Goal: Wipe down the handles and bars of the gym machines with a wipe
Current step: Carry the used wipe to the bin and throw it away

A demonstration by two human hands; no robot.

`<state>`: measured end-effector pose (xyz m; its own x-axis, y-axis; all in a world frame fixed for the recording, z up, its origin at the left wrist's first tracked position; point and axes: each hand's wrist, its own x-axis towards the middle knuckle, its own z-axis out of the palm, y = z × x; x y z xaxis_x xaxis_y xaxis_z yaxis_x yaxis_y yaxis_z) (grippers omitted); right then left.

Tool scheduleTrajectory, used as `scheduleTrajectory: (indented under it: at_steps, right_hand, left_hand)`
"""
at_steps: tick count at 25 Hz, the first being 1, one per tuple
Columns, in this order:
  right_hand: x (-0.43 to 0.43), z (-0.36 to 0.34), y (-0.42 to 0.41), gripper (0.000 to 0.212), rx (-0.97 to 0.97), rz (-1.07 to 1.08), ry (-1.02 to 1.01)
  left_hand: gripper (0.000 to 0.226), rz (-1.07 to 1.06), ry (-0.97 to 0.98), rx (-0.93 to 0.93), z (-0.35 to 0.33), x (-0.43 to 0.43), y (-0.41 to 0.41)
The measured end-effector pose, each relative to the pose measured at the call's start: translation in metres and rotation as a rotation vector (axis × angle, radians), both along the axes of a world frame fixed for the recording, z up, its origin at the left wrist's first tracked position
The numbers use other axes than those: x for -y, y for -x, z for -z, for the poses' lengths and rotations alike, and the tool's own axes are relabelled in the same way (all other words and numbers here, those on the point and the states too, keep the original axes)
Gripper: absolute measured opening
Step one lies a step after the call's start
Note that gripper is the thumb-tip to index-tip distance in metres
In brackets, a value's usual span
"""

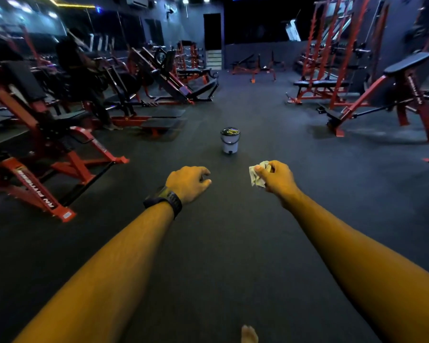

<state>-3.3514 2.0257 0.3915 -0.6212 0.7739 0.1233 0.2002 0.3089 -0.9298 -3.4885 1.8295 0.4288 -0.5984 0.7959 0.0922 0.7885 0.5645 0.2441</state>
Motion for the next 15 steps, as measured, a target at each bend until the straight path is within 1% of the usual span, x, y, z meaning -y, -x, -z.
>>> scheduleTrajectory:
  at_steps: [3,6,8,12,15]
  right_hand:
    - [-0.092,0.018,0.101,0.017,0.000,-0.037,0.054]
    - [-0.180,0.009,0.197,0.013,0.035,-0.083,0.116]
    - [-0.241,-0.001,0.267,0.012,0.057,-0.075,0.140]
    - [-0.344,0.000,0.408,0.011,0.061,-0.070,0.121]
    - [-0.414,0.016,0.511,0.014,0.052,-0.055,0.111]
  left_hand:
    - [0.038,-0.012,0.016,0.011,0.015,-0.094,0.099]
    - [0.037,-0.033,0.032,0.013,0.008,-0.180,0.193]
    - [0.037,-0.038,0.009,0.016,0.000,-0.237,0.260]
    - [0.037,-0.077,-0.015,0.023,0.007,-0.342,0.404]
    - [0.037,-0.053,-0.030,0.031,0.025,-0.416,0.505]
